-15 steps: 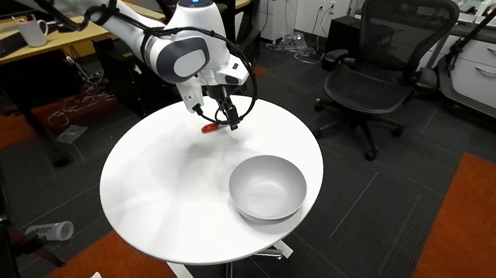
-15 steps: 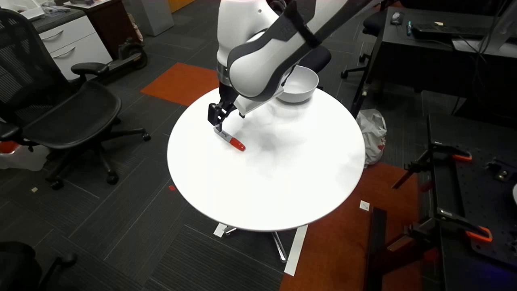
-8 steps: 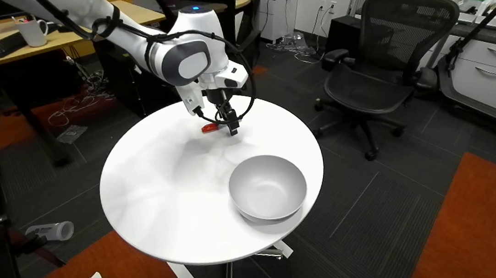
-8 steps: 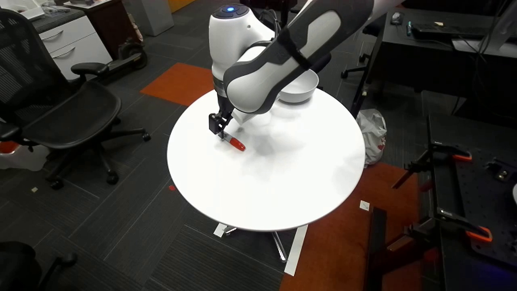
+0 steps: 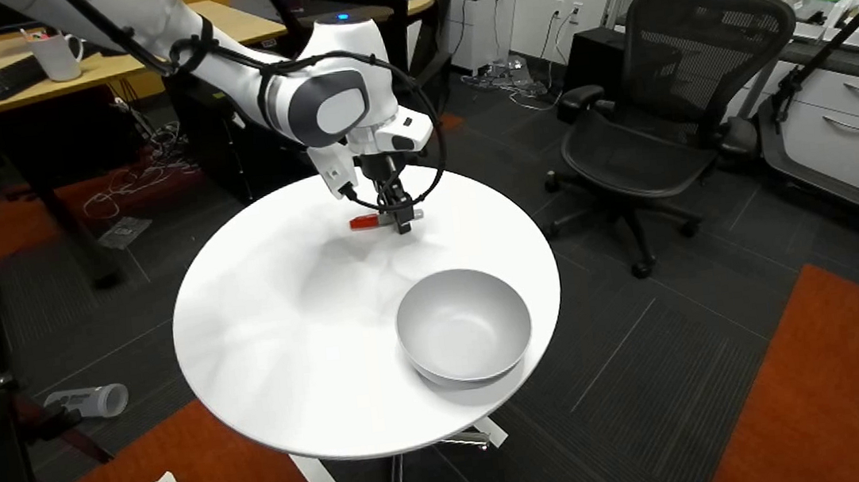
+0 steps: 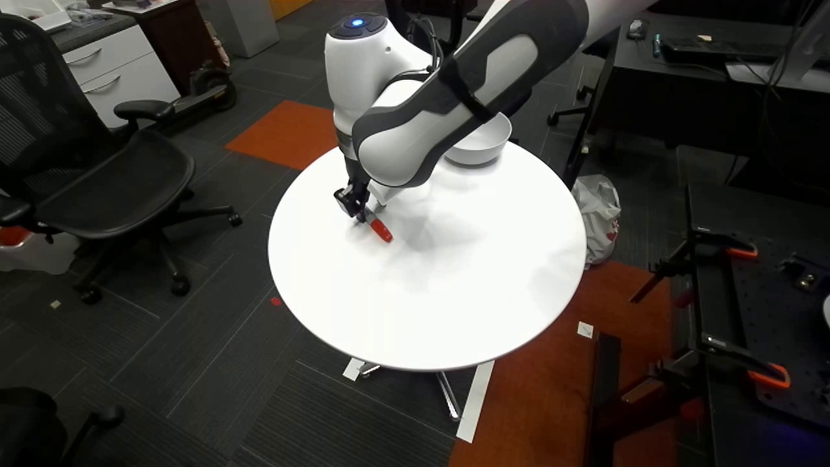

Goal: Put the red marker inside the white bowl

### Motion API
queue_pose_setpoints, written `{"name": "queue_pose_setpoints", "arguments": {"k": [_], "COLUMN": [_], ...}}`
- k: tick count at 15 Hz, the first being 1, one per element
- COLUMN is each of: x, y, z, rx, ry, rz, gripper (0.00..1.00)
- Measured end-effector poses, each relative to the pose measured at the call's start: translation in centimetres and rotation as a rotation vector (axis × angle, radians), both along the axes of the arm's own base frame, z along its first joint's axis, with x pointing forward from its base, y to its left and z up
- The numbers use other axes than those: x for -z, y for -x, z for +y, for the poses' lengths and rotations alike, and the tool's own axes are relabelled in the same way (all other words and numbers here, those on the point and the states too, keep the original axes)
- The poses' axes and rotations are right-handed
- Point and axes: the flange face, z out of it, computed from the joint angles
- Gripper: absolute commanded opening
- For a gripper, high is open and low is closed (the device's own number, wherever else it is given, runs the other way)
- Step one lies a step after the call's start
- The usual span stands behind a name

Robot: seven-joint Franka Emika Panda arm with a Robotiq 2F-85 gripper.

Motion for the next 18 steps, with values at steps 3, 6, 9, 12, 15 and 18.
{"name": "queue_pose_setpoints", "arguments": {"k": [3,6,9,12,15,18], "x": [-0.3,-0.4,-0.5,-2.1,-4.9,-7.7], "y": [-0.3,-0.4,-0.5,-1.0,-1.4,-1.1], "z": [0.3,0.4,0.3,0.4,0.3,-0.4], "rx": [-0.005,-0.006,-0.006,-0.007,-0.006,0.005], "ry": [0.001,0.001,0.002,0.0,-0.004,-0.002], "rz": [-0.002,-0.001,-0.005,-0.042,-0.09,-0.11], "gripper": [0.05,0.06,0.06,0.06,0.06,0.06]}}
